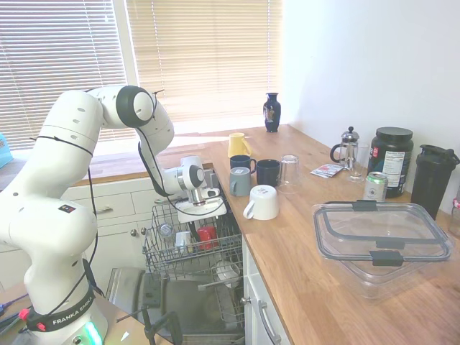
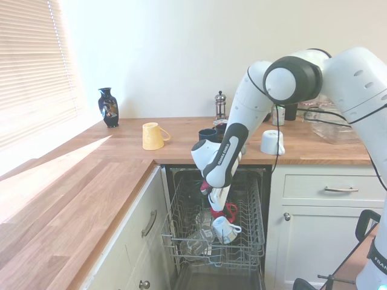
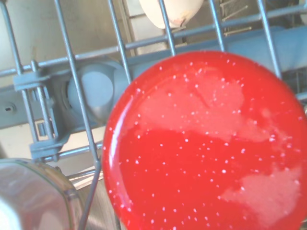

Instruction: Unload a mug from dishwasher

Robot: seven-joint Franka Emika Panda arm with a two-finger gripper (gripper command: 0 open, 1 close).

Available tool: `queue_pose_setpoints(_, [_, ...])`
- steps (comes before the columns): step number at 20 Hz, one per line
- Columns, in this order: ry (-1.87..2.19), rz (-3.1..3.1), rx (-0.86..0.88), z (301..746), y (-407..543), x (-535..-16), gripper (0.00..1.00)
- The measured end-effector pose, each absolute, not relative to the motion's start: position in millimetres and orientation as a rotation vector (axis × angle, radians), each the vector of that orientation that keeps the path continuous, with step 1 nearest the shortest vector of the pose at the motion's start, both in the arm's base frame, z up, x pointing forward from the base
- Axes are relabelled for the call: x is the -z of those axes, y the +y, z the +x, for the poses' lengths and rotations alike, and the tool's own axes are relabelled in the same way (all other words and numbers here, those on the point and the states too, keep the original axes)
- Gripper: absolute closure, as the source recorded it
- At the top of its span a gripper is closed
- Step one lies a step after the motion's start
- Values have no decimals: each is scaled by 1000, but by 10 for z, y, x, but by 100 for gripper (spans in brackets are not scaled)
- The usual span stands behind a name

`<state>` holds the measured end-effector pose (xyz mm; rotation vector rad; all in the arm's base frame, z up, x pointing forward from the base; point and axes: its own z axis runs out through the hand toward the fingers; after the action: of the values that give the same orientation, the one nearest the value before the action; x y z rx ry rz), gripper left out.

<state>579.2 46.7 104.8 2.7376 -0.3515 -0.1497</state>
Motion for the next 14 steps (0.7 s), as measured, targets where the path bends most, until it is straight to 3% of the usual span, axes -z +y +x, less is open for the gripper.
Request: queue_pose_setpoints(14, [-340, 2697, 207, 5877, 451, -892, 0])
